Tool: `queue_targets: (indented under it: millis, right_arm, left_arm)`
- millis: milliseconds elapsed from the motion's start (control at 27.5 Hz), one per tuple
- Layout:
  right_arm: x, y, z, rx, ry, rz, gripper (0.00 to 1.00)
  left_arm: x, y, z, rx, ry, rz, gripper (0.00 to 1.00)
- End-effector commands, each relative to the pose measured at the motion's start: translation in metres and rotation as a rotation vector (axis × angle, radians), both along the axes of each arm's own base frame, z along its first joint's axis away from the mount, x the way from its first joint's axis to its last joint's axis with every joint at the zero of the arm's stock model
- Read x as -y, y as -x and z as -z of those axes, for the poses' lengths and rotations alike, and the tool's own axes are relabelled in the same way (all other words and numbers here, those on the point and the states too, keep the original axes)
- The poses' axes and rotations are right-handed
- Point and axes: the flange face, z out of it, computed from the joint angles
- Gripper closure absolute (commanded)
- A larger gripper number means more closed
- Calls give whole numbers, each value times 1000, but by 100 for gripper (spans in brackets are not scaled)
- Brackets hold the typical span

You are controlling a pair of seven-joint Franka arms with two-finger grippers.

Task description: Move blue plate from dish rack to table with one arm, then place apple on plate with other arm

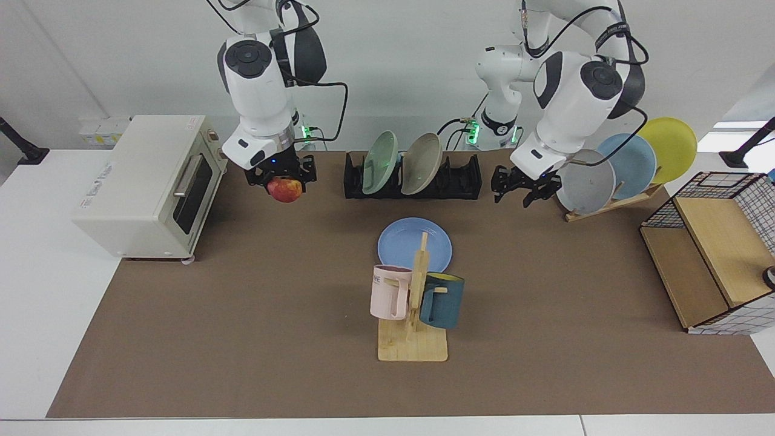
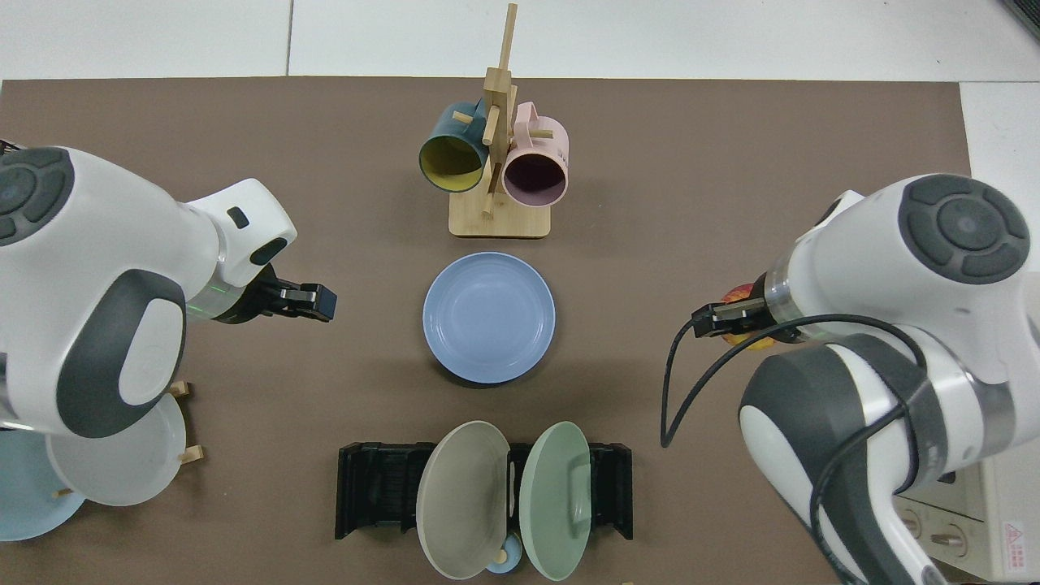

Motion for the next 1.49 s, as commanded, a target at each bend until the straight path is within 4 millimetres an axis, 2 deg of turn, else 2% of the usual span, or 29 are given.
queue_targets:
  millis: [0,182,291,436,581,726,799,1053,1235,1453]
  right_arm:
    - [-33,3,-2,23,-4,47,100]
    - [-74,3,-9,41,-9,68,100]
    - [-89,5,-2,28,-10,96,100]
    - [-123,13,13,9,-15,134,100]
    - [-145,7,17,22,-45,178,100]
    - [-185,3,34,12,-51,209,100]
    - [-205,1,41,26,-54,231,100]
    - [-261,-5,76,36,-39,292,100]
    - [-280,-8,104,57,-52,331,100]
    - [-289,-11,135,45,-81,347,100]
  left_arm:
    - [-4,-1,-36,-15,-115,15,7]
    - [-11,3,-64,-33,-142,11,7]
    - [-15,9,-78,-27,-144,6,3]
    - [-21,17,-96,4,-164,0,2]
    - [-29,22,-105,2,-196,-6,2]
    - [-37,25,-108,-3,-158,-5,2]
    - [-48,25,-111,-5,-129,-18,1]
    - [-61,22,-112,-6,-68,-13,0]
    - [-63,21,-112,-2,-68,-21,0]
    - [-63,20,-115,7,-67,-25,0]
